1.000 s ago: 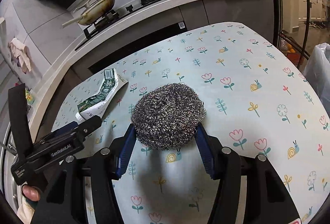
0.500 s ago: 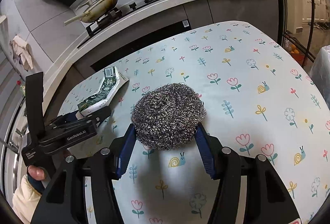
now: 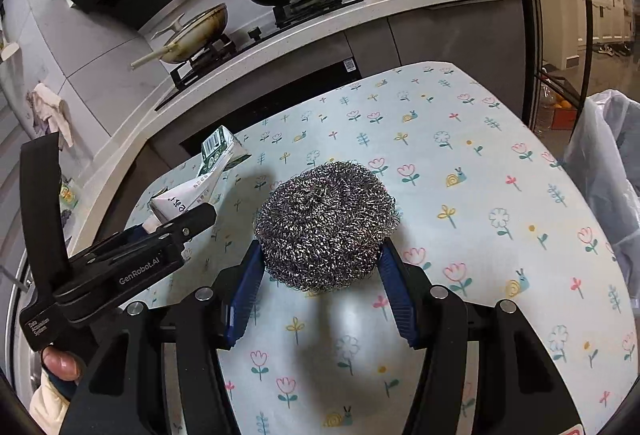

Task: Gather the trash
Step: 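Carry the green pouch and steel wool over the bin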

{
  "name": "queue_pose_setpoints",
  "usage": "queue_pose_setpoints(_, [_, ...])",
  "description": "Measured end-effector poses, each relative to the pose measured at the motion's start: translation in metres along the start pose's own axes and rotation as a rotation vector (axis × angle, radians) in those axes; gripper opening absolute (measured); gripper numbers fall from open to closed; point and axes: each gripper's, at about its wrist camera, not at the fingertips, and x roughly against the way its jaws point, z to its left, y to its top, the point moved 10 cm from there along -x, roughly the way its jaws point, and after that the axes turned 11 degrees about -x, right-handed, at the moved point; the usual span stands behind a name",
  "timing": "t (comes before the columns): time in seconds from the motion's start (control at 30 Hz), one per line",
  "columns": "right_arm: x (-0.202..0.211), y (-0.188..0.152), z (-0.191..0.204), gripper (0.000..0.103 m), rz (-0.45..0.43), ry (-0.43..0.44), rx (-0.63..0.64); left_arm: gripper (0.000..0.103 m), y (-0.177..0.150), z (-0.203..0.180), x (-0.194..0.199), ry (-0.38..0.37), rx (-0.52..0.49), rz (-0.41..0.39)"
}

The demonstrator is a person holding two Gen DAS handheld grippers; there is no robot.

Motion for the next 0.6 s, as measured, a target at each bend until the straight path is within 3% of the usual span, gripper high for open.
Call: queue_pose_setpoints(0.6, [0.121, 0.036, -0.116, 0.056, -0.149, -0.058, -0.119, 0.057, 0.032, -0.182, 0.046, -0.149, -0.097, -0.044])
